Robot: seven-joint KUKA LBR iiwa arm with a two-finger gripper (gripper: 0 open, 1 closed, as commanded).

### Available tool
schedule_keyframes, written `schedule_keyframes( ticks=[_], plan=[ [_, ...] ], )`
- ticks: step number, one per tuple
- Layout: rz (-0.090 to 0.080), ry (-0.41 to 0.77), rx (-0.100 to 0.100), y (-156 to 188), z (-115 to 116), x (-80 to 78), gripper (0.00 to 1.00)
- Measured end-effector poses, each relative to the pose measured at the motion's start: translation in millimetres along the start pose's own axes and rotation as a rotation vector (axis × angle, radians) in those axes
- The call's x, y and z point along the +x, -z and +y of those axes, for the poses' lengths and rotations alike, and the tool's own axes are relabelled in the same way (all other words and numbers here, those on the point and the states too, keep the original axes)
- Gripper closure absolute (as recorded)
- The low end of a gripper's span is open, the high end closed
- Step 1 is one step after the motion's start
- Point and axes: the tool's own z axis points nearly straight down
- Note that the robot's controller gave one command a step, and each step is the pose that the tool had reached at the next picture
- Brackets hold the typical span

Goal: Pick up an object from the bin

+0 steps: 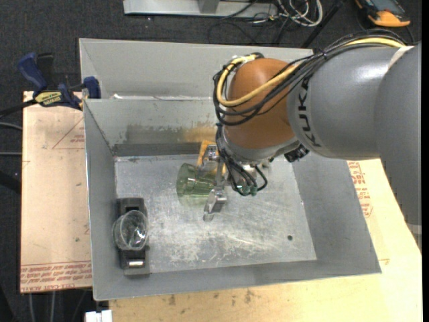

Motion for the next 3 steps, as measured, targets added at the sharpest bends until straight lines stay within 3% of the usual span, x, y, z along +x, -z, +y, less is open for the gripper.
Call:
schedule_keyframes(
  ticks=[2, 3],
  plan=[
    [-0.012, 0.008, -0.001, -13, -1, 6.1, 0.00],
    [-0.006, -0.028, 0.000, -30, -4, 1.2, 1.00]
  ],
)
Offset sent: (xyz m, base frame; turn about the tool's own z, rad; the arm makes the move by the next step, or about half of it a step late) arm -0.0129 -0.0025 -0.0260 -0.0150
